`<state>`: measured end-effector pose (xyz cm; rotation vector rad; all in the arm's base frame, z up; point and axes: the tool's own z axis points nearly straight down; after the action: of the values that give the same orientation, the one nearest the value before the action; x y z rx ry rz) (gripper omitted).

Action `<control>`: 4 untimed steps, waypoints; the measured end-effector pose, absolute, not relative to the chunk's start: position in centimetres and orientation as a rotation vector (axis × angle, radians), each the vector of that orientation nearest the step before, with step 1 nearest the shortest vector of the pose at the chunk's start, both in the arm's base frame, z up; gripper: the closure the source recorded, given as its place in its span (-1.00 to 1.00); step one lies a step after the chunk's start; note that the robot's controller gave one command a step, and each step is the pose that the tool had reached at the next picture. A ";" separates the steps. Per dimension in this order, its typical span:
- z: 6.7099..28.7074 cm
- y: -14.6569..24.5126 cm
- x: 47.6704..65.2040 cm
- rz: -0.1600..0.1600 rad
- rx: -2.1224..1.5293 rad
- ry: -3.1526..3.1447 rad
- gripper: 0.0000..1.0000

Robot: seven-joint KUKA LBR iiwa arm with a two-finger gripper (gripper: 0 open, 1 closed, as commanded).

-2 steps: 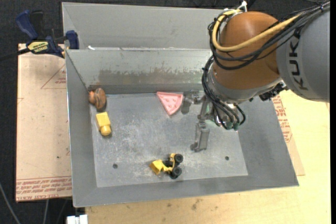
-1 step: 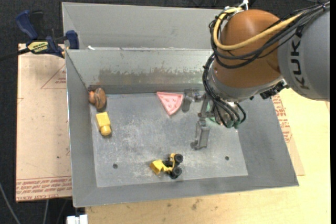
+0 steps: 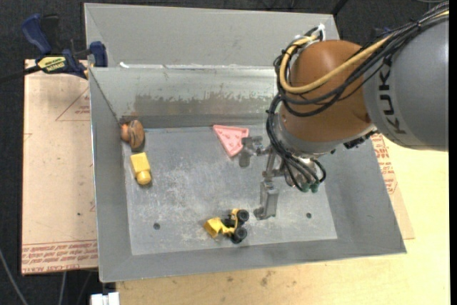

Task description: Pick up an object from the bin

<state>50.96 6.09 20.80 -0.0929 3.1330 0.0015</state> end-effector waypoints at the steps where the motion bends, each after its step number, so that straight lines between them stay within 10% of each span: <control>1: 15.8 7.1 49.6 0.002 -0.068 3.138 -1.00; 2: 11.9 7.8 48.5 0.001 -0.166 3.139 -1.00; 3: 7.0 7.4 49.1 0.002 -0.133 3.141 1.00; 4: 7.0 7.4 49.2 0.003 -0.132 3.140 1.00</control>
Offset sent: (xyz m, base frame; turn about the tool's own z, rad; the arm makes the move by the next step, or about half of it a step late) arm -0.0312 0.0200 -0.1107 -0.1558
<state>49.16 7.41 6.99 -0.1321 3.1405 0.0026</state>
